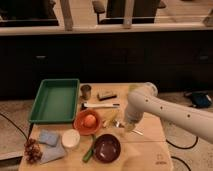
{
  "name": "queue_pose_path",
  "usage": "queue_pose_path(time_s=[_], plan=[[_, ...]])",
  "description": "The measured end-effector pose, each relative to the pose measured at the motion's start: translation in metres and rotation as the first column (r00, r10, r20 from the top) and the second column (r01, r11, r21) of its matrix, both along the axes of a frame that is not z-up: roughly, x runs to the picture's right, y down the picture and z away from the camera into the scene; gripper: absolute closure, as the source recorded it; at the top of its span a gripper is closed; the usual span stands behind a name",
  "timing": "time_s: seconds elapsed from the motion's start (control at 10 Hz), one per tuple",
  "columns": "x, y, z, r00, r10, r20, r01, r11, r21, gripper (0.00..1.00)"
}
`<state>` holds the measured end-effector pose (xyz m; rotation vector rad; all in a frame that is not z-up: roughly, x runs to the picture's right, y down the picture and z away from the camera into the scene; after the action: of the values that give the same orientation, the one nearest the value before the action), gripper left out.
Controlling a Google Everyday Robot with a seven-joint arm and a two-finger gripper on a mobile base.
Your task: Place fork in purple bowl
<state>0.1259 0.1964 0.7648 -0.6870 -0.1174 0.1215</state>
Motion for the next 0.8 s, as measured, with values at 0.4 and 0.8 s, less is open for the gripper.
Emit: queue_pose_path(time_s=[0.4,0.8], plan=[[0.002,0.007,0.029,1.000,-0.007,0.003,0.007,0.9999,-0.008,0.20],[0.010,0.025,0.060,1.000,-0.015,-0.010,0.014,0.9993,-0.036,0.40]])
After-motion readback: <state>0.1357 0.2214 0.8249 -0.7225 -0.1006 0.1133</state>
